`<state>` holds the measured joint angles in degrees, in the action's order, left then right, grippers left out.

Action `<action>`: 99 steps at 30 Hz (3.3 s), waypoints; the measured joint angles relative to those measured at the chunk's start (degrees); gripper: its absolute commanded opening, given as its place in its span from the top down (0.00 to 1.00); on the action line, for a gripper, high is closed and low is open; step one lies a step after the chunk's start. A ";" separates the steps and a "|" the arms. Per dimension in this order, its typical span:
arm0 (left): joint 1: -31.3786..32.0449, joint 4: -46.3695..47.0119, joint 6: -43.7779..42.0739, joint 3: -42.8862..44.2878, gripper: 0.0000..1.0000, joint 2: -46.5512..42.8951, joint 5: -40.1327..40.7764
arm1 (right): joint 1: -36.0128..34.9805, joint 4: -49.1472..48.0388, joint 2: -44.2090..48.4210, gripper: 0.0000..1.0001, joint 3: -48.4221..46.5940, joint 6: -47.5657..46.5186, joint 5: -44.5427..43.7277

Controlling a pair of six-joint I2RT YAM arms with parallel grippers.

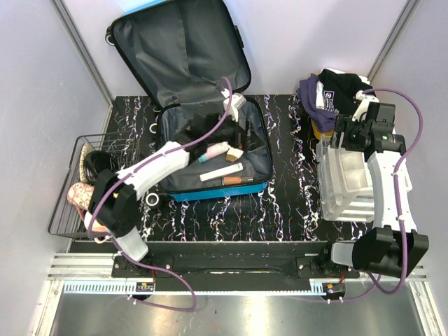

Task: Open, take out, and arrange the luggage

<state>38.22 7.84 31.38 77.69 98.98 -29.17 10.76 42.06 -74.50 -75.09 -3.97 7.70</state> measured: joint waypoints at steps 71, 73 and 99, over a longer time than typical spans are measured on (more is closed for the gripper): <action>-12.94 -13.79 -22.56 12.72 1.00 0.07 -11.30 | -4.81 -7.98 0.48 0.09 -7.67 11.63 31.19; -13.86 -4.83 -12.92 11.37 1.00 -0.61 -12.31 | -8.39 -11.82 0.48 0.09 -5.40 15.10 32.37; -9.57 35.43 32.17 -3.13 0.42 -3.72 -8.70 | -32.02 -29.88 -3.87 0.96 -5.49 27.74 28.11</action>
<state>28.64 43.27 63.55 74.56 95.26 -37.87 -21.26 12.19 -78.37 -80.58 23.77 35.81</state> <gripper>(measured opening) 0.328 0.201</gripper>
